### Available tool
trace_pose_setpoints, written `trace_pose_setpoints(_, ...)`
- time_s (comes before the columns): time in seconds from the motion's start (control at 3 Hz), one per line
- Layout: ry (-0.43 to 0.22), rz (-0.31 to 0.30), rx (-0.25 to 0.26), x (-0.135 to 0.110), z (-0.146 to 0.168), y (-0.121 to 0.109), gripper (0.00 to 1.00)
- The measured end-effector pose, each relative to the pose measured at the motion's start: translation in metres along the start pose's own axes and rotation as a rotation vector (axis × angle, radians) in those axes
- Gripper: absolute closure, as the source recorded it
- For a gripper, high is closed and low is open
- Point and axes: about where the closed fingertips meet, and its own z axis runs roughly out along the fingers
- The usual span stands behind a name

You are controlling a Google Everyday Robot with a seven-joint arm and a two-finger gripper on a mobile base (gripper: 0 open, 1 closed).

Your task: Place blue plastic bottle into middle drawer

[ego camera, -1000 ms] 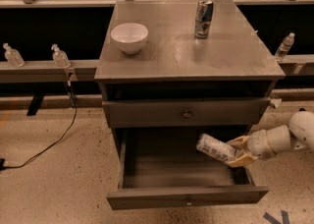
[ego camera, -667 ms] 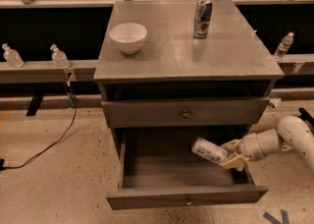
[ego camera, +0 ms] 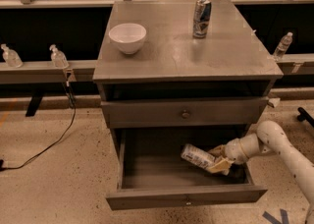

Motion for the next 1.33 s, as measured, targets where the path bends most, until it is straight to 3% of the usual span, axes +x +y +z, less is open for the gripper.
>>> trace_pose_setpoints(0.33, 0.000, 0.000, -0.001, 0.0001, 0.0004, -0.0001, 1.00)
trace_pose_setpoints(0.67, -0.001, 0.000, -0.006, 0.0000, 0.0036, 0.0005, 0.85)
trace_pose_setpoints(1.33, -0.003, 0.000, -0.017, -0.0001, 0.0104, 0.0018, 0.38)
